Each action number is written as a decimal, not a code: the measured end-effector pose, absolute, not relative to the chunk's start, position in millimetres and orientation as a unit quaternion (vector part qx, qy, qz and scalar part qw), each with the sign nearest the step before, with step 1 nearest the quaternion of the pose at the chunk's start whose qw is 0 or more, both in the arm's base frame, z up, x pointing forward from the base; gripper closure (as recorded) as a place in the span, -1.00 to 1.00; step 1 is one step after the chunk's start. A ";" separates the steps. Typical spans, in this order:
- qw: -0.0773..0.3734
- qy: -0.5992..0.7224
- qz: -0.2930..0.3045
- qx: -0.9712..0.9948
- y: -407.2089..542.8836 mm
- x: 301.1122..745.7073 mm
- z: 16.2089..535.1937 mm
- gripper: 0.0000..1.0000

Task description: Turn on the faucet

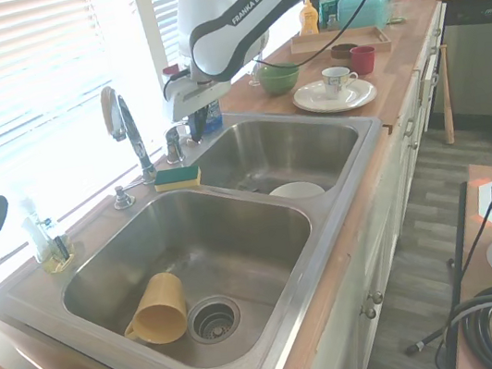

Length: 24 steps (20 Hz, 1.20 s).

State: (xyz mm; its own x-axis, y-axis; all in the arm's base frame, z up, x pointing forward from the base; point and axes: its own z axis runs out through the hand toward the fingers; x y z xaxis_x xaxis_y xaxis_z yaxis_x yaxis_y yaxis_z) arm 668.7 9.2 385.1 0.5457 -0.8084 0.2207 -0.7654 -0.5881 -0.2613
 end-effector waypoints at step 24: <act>0.115 0.443 -0.223 -0.861 9.2 676.7 405.1 1.00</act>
State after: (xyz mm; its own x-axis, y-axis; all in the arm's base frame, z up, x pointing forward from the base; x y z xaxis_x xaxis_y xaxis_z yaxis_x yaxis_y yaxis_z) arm 676.7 9.2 405.1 0.5090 -0.8132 0.2822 -0.7108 -0.5820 -0.3950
